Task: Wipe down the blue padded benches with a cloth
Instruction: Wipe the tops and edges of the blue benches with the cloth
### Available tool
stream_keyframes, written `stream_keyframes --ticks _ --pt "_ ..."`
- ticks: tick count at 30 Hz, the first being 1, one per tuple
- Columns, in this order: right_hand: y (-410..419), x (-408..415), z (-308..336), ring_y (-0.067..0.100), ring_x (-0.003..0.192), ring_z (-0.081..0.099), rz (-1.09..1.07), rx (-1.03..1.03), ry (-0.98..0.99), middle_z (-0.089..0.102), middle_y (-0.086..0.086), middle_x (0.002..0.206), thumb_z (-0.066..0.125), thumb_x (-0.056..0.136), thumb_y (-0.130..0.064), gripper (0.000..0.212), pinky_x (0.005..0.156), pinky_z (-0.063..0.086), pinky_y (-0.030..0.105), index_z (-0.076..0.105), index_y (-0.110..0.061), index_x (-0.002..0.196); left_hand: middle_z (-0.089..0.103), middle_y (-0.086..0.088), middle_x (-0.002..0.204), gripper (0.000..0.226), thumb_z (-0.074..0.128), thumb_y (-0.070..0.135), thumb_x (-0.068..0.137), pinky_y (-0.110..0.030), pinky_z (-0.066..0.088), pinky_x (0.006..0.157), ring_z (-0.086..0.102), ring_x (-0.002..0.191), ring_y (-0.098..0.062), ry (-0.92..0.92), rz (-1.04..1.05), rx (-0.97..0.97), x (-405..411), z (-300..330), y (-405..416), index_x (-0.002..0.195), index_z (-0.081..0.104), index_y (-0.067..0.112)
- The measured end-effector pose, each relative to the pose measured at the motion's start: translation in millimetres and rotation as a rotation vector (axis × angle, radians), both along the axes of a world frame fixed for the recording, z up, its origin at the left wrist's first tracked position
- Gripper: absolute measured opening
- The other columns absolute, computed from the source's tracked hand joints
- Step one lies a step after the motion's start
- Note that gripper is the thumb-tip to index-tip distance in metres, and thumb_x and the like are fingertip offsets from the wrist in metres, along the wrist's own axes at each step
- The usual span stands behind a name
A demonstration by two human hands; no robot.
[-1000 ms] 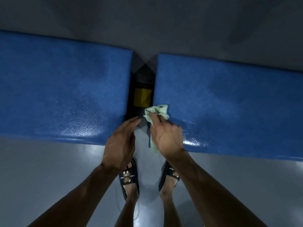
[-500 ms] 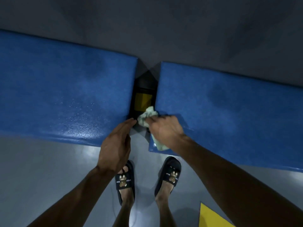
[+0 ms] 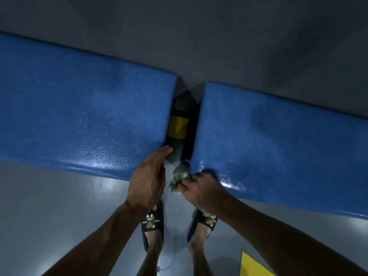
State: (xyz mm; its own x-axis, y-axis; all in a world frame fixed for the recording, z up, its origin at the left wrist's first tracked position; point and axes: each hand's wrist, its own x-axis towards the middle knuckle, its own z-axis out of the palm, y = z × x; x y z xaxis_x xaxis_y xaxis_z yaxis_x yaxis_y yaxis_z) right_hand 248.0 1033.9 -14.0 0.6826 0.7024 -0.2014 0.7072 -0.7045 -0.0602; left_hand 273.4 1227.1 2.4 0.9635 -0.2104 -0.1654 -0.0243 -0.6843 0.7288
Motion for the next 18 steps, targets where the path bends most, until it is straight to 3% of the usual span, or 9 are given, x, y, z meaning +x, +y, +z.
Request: stream_keyframes --ticks 3,6,8,13,18 --pt "8.3 41.9 9.0 0.019 0.059 0.064 -0.098 -0.112 0.059 0.065 -0.004 0.073 0.065 0.075 -0.024 0.013 0.054 0.031 0.025 0.066 -0.023 0.087 0.056 -0.001 0.142 0.052 0.036 0.009 0.090 -0.029 0.040 0.110 0.054 0.129 -0.018 0.012 -0.006 -0.005 1.5 -4.3 1.1 0.138 0.056 0.013" --pt "16.5 84.4 11.6 0.020 0.044 0.059 -0.414 -0.079 -0.019 0.062 -0.002 0.057 0.077 0.059 -0.025 0.013 0.049 0.026 0.022 0.066 -0.022 0.066 0.056 0.000 0.142 0.052 0.038 0.007 0.090 -0.033 0.041 0.110 0.054 0.129 -0.017 0.010 -0.027 -0.011 4.0 -8.4 3.3 0.139 0.056 0.014" --pt "18.3 76.0 4.9 0.022 0.046 0.059 -0.480 -0.051 -0.002 0.063 -0.001 0.061 0.076 0.064 -0.024 0.010 0.045 0.033 0.024 0.066 -0.022 0.068 0.056 0.000 0.142 0.053 0.039 0.006 0.089 -0.033 0.041 0.110 0.054 0.129 -0.016 -0.009 -0.032 -0.005 7.0 -9.5 5.9 0.138 0.056 0.016" --pt "11.2 -1.3 13.5 0.022 0.053 0.059 -0.349 0.010 0.062 0.064 -0.001 0.076 0.073 0.065 -0.021 0.016 0.048 0.048 0.028 0.063 -0.024 0.077 0.056 0.001 0.142 0.055 0.039 0.005 0.087 -0.020 0.034 0.111 0.052 0.129 -0.013 -0.005 -0.041 -0.021 15.4 -6.3 2.8 0.138 0.056 0.016" --pt "-7.1 15.9 0.7 0.023 0.055 0.059 -0.191 0.068 0.051 0.056 -0.003 0.068 0.064 0.074 -0.022 0.010 0.054 0.044 0.031 0.055 -0.025 0.075 0.058 0.000 0.141 0.055 0.039 0.003 0.086 -0.032 0.044 0.107 0.055 0.128 -0.017 0.014 -0.038 -0.036 21.1 -6.1 -10.3 0.137 0.057 0.014"
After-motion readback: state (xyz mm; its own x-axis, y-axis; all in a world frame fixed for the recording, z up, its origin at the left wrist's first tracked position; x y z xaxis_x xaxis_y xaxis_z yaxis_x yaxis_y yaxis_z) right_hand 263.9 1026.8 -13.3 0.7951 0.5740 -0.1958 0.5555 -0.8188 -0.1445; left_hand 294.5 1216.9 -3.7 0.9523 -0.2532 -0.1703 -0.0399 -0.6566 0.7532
